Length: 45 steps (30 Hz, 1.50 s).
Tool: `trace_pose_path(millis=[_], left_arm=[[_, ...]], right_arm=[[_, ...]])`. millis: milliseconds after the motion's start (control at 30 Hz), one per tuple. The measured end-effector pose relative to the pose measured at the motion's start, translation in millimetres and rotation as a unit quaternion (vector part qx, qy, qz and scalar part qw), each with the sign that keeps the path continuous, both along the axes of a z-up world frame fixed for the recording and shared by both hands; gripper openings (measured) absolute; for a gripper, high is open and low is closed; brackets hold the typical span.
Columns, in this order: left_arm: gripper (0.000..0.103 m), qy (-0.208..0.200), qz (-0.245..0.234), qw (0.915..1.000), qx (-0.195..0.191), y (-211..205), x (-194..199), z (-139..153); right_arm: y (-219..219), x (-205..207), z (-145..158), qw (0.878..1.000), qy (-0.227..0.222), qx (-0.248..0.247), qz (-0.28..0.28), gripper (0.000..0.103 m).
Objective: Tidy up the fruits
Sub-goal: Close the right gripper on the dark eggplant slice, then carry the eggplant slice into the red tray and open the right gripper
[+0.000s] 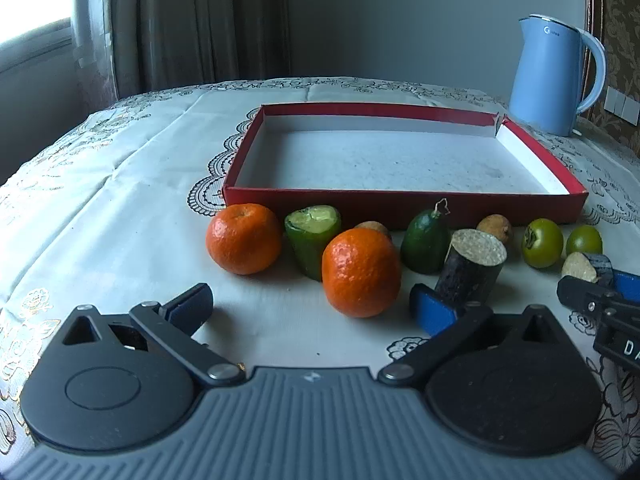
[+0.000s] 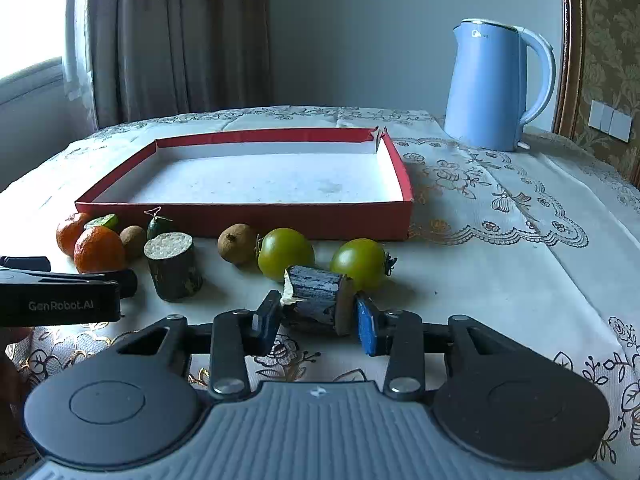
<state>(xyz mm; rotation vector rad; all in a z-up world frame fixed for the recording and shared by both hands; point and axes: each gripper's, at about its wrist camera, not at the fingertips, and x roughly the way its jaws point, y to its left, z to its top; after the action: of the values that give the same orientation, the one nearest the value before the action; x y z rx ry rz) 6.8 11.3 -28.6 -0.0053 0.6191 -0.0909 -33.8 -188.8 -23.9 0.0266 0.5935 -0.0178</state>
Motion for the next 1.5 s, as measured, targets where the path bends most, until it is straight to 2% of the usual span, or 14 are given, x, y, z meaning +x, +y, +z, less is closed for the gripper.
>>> trace_pose_path(millis=[100, 167, 300, 533, 700, 800, 1000, 1067, 1133, 1233, 1400, 1500], left_arm=[[0.103, 0.0, 0.0, 1.0, 0.0, 1, 0, 0], [0.103, 0.0, 0.0, 1.0, 0.0, 1, 0, 0], [0.103, 0.0, -0.004, 1.0, 0.002, 1, -1, 0], [0.103, -0.011, -0.008, 0.9999, -0.007, 6, -6, 1], [0.103, -0.025, -0.004, 0.9997, 0.001, 3, -7, 4], [0.093, -0.022, -0.012, 0.9996, 0.009, 1, -6, 2], [0.088, -0.011, -0.027, 0.9995, 0.007, -1, -3, 1], [0.077, -0.01, -0.03, 0.9995, 0.006, -2, -3, 0], [0.076, -0.009, -0.031, 0.9995, 0.004, -2, -3, 0], [0.067, -0.009, -0.03, 0.9995, 0.002, -1, -4, 0], [0.063, -0.011, -0.038, 0.9992, -0.007, 2, -3, 0], [0.048, -0.015, -0.054, 0.9983, -0.014, 2, -4, 0]], right_arm=[[-1, -2, 1, 1.0, -0.004, 0.006, 0.001, 0.035], [-2, -5, 3, 1.0, -0.012, 0.007, 0.003, 0.029], [-3, -7, 9, 1.0, -0.024, 0.002, 0.003, 0.029], [-5, -5, 7, 1.0, -0.017, 0.004, 0.002, 0.029], [-8, -5, 8, 1.0, -0.018, 0.012, 0.003, 0.029], [-10, -4, 7, 1.0, -0.017, 0.015, 0.002, 0.029], [-11, -5, 10, 0.999, -0.027, 0.016, 0.005, 0.029], [-11, -5, 15, 0.999, -0.033, 0.015, 0.009, 0.029], [-10, -5, 20, 0.999, -0.044, 0.008, 0.012, 0.029], [-10, -1, 30, 0.998, -0.062, -0.005, 0.015, 0.029], [-9, 18, 45, 0.996, -0.089, -0.028, 0.014, 0.029], [-7, 36, 51, 0.994, -0.099, -0.041, 0.015, 0.029]])
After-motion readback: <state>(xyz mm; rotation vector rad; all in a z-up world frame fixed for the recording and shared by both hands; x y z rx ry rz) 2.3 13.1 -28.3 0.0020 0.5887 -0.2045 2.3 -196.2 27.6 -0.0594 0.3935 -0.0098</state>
